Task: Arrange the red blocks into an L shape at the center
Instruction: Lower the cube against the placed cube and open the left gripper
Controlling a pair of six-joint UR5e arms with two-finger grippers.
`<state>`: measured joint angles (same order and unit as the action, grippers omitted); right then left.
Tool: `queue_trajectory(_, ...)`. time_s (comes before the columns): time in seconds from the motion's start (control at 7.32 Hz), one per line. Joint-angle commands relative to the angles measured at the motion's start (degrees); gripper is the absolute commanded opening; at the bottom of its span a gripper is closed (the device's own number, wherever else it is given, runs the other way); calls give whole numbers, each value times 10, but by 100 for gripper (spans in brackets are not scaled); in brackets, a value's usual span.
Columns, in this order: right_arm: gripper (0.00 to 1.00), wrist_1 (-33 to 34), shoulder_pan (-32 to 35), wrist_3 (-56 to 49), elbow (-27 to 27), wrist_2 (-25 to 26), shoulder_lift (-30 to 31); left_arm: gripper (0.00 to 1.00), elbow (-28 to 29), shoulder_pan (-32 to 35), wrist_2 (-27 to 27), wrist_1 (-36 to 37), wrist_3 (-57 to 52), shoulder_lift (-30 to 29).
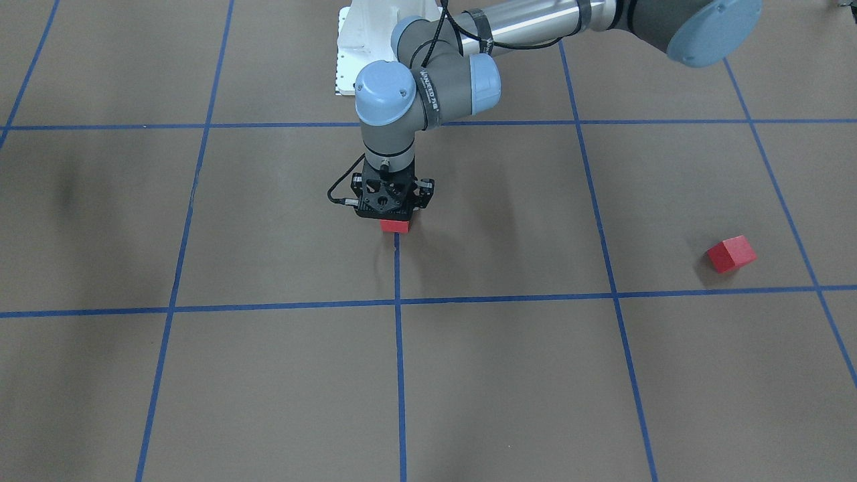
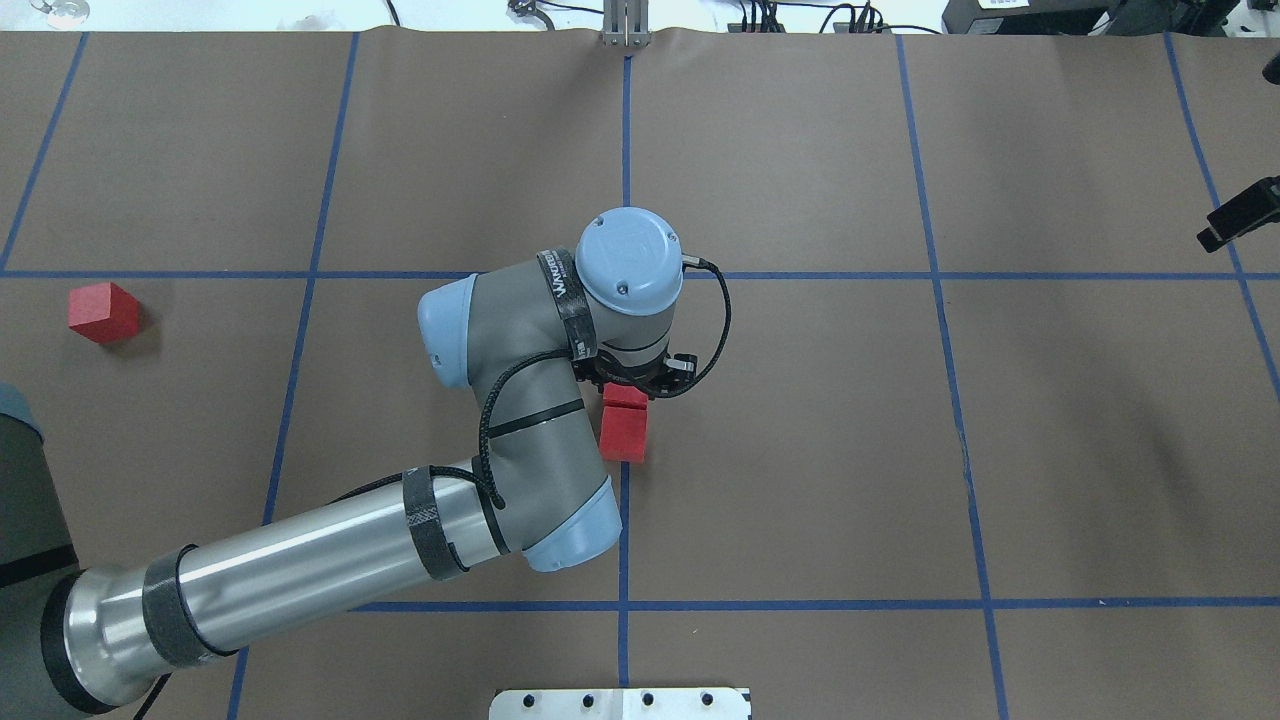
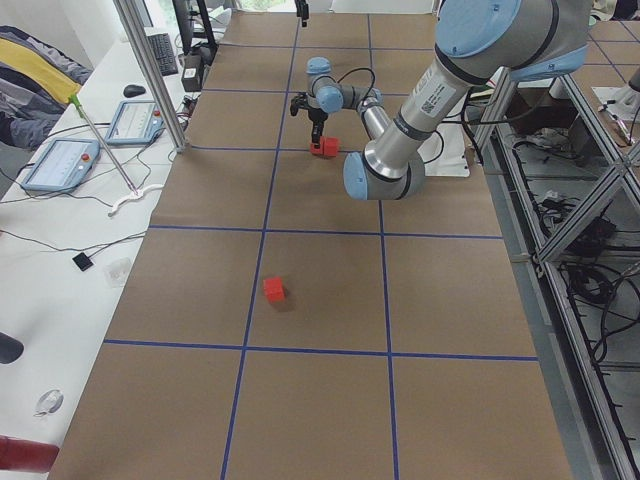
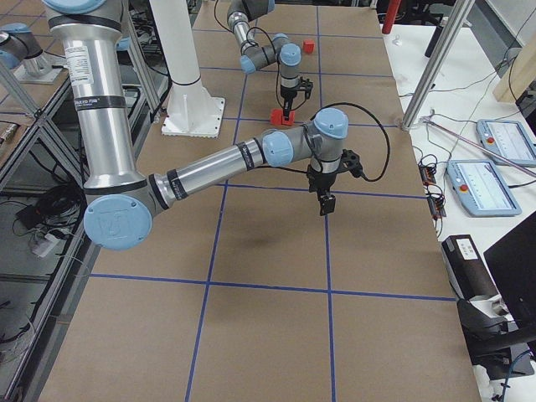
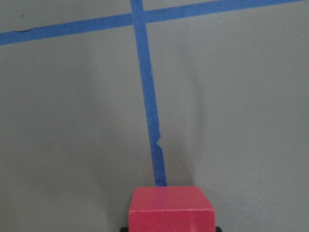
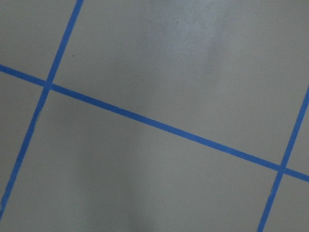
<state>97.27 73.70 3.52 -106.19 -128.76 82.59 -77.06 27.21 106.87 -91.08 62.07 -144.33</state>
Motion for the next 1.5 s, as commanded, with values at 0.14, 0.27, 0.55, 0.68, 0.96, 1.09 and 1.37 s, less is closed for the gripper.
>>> queue_trajectory(0.14, 100, -1, 0, 1, 0, 0, -1, 65, 2, 0, -3, -1, -1, 0)
queue_trajectory(0.27, 100, -1, 0, 3, -1, 0, -1, 66, 2, -1, -3, -1, -1, 0)
queue_trajectory(0.55, 100, -1, 0, 4, 0, 0, -1, 68, 2, -2, -3, -8, -1, -1)
queue_trajectory(0.68, 100, -1, 0, 4, 0, 0, -1, 85, 2, -1, -2, -8, -3, -1)
queue_trajectory(0.96, 100, -1, 0, 4, 2, 0, -2, 100, -6, 11, 0, -6, -5, -1)
queue_trajectory(1.09, 100, -1, 0, 4, 2, 0, -2, 99, -24, 34, 10, -1, -25, 2)
queue_trajectory(1.37, 100, -1, 0, 4, 3, 0, -2, 99, -102, 87, 71, 9, -121, 78)
